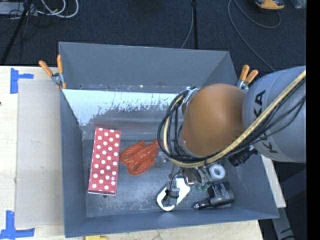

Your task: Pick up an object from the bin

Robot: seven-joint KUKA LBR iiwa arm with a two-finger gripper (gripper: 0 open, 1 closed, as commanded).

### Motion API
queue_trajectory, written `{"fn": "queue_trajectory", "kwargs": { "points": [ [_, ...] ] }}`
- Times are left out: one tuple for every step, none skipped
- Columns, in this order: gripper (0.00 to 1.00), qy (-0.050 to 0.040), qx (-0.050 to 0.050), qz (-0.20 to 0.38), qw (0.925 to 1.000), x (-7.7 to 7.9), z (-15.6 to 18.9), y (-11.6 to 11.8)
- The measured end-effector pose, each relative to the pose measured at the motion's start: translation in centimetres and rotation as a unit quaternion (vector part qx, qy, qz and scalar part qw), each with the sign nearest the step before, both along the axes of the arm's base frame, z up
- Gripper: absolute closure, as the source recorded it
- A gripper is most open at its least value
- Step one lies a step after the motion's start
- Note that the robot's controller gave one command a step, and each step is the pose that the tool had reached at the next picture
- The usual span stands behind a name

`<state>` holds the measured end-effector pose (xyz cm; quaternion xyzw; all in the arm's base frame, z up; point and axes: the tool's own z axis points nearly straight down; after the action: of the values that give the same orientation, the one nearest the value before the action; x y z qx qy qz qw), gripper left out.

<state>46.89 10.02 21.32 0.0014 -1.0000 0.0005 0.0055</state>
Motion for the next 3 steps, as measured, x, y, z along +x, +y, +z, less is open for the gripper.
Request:
{"fn": "queue_trajectory", "kwargs": {
  "points": [
    [0.0, -0.0042, 0.001, -0.002, 1.0, 0.2, 0.4, -0.1],
    [0.0, -0.003, 0.001, 0.042, 0.9991, 0.5, -2.7, -3.7],
    [0.0, -0.0038, 0.001, 0.023, 0.9997, 1.6, -8.3, -6.1]
  ]
}}
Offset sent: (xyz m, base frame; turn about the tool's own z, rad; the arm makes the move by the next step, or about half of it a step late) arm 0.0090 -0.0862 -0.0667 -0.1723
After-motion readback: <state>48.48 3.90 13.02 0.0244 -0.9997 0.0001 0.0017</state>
